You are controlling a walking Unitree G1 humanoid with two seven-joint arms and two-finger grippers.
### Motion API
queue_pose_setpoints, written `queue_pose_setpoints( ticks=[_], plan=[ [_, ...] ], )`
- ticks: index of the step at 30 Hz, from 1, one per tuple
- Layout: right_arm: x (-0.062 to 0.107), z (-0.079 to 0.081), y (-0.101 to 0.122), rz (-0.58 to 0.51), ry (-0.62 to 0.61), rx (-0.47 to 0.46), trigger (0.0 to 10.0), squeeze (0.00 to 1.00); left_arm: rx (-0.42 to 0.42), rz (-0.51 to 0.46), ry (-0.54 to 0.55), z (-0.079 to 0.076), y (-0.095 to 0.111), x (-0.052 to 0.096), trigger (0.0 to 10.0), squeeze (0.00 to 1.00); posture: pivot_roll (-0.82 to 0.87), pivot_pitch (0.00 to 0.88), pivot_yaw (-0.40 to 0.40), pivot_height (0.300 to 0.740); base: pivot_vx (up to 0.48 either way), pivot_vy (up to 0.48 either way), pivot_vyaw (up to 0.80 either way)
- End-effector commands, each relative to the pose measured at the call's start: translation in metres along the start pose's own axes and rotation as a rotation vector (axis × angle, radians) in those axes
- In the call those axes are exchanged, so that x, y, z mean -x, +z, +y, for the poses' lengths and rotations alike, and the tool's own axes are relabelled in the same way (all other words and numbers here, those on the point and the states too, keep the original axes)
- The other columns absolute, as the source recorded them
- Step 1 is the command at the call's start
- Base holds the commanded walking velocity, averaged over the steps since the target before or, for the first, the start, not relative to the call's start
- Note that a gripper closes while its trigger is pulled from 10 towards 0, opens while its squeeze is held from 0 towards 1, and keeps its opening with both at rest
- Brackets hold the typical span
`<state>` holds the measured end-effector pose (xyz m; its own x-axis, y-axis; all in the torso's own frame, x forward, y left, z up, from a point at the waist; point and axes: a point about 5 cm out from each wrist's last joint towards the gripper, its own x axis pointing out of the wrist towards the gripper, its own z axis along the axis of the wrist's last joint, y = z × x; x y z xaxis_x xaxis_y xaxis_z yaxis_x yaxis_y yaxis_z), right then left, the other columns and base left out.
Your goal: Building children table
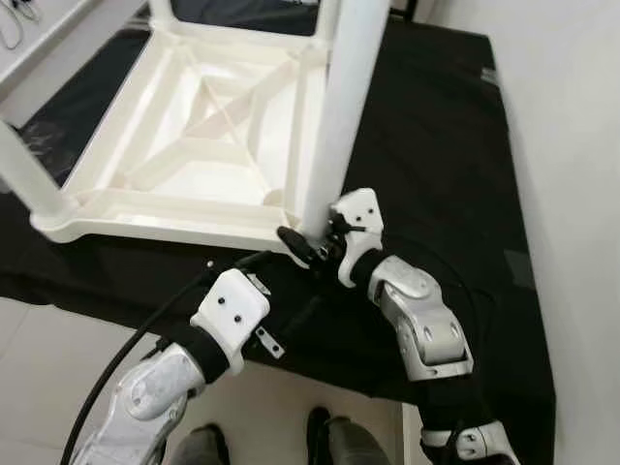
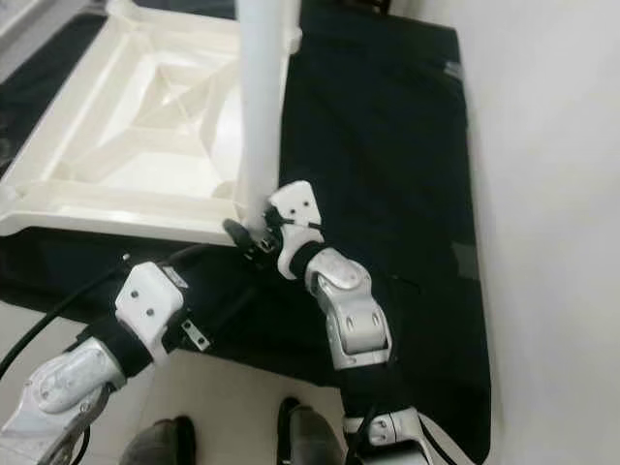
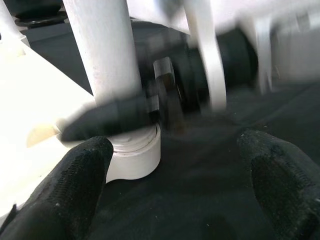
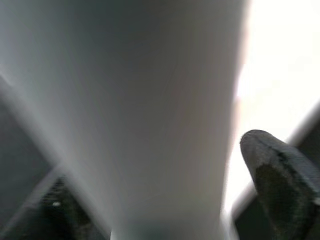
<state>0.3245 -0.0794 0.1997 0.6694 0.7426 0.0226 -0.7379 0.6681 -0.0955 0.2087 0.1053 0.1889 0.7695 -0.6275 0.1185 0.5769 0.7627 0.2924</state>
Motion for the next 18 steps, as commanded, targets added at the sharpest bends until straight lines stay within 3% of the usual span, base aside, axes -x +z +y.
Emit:
queue_pose_setpoints(
  ticks=[1, 2, 3, 4, 8, 11, 15, 16, 18],
  plan=[
    [-0.004, 0.006, 0.014, -0.073, 0.126, 0.029, 10.0, 0.61, 0.012, 0.009, -0.013, -0.004, -0.003, 0.001, 10.0, 0.00, 0.09, 0.229, -0.115, 0.740, 0.000, 0.000, 0.00],
    [-0.001, 0.003, 0.026, -0.102, 0.312, 0.086, 10.0, 0.00, 0.011, 0.008, -0.012, -0.004, -0.003, 0.001, 10.0, 0.00, 0.10, 0.228, -0.115, 0.740, 0.000, 0.000, 0.00],
    [0.000, 0.002, 0.029, -0.108, 0.393, 0.136, 10.0, 0.00, 0.011, 0.008, -0.011, -0.004, -0.003, 0.001, 10.0, 0.00, 0.10, 0.229, -0.113, 0.740, 0.000, 0.000, 0.00],
    [0.000, 0.002, 0.029, -0.108, 0.393, 0.136, 10.0, 0.00, 0.011, 0.008, -0.011, -0.004, -0.003, 0.001, 10.0, 0.00, 0.10, 0.229, -0.113, 0.740, 0.000, 0.000, 0.00],
    [0.002, -0.003, 0.033, -0.090, 0.599, 0.166, 10.0, 0.00, 0.008, 0.008, -0.008, -0.003, -0.003, 0.001, 10.0, 0.00, 0.11, 0.234, -0.116, 0.740, 0.000, 0.000, 0.00],
    [0.001, -0.006, 0.034, -0.070, 0.678, 0.159, 10.0, 0.00, 0.006, 0.009, -0.004, -0.002, -0.002, 0.002, 10.0, 0.00, 0.12, 0.238, -0.118, 0.740, 0.000, 0.000, 0.00],
    [-0.004, -0.010, 0.038, -0.065, 0.696, 0.151, 10.0, 0.00, 0.004, 0.010, -0.001, -0.002, -0.002, 0.002, 10.0, 0.00, 0.12, 0.240, -0.119, 0.740, 0.000, 0.000, 0.00],
    [-0.009, -0.013, 0.043, -0.075, 0.712, 0.137, 0.0, 0.00, 0.004, 0.011, -0.001, -0.002, -0.002, 0.002, 10.0, 0.00, 0.12, 0.243, -0.120, 0.740, 0.000, 0.000, 0.00],
    [-0.011, -0.014, 0.043, -0.076, 0.719, 0.131, 0.0, 0.00, 0.005, 0.011, -0.001, -0.002, -0.002, 0.002, 10.0, 0.00, 0.12, 0.245, -0.121, 0.740, 0.000, 0.000, 0.00]
  ],
)
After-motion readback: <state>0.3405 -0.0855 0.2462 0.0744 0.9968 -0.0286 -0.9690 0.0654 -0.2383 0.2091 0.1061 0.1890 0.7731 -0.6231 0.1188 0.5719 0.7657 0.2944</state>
